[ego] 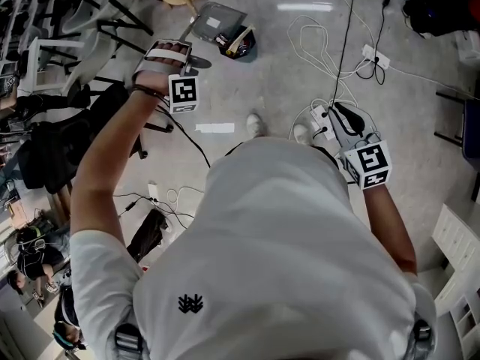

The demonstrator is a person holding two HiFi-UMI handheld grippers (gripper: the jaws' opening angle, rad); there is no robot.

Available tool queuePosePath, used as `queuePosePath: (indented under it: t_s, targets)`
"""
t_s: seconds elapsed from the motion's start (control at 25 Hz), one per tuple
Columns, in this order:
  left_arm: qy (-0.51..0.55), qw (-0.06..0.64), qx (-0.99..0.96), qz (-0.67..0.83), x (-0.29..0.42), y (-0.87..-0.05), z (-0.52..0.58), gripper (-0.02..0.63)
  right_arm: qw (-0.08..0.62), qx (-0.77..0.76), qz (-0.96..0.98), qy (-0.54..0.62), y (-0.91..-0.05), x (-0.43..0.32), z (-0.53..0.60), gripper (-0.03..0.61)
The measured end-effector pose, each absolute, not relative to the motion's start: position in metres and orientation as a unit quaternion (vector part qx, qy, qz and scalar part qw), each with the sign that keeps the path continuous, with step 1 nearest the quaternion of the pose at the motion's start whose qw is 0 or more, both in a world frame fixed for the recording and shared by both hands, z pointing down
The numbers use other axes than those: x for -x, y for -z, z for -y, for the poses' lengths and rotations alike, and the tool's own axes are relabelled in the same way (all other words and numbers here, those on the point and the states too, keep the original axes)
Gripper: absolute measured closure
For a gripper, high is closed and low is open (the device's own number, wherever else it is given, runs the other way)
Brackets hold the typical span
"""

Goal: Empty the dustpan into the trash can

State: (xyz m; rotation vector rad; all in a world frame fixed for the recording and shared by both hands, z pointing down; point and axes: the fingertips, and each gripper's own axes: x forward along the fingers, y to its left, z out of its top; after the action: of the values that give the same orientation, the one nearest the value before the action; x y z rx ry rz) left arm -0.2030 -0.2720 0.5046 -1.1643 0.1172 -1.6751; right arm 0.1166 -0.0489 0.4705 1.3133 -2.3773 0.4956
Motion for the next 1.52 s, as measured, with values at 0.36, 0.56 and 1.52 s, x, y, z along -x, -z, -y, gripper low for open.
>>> queuePosePath:
  t_s: [0.36, 0.56, 1.52]
  targets:
    - [0.707, 0.521, 0.474, -0.06, 0.208, -0.496, 0.279, 0.535, 0.192, -0.459, 0.85, -0.175, -0.47, -0.115, 0.048, 0.522]
    - [0.713, 0.509, 0.477, -0.068, 0.214, -0.494, 0.278, 0.536, 0.191, -0.459, 0.85, -0.174, -0.472, -0.117, 0.042, 0.522]
    - [0.735, 0.283, 0.545, -0.286, 0.306, -0.445, 0.225, 0.535, 0.217, -0.358, 0.897, -0.143, -0.468, -0.11, 0.056, 0.522]
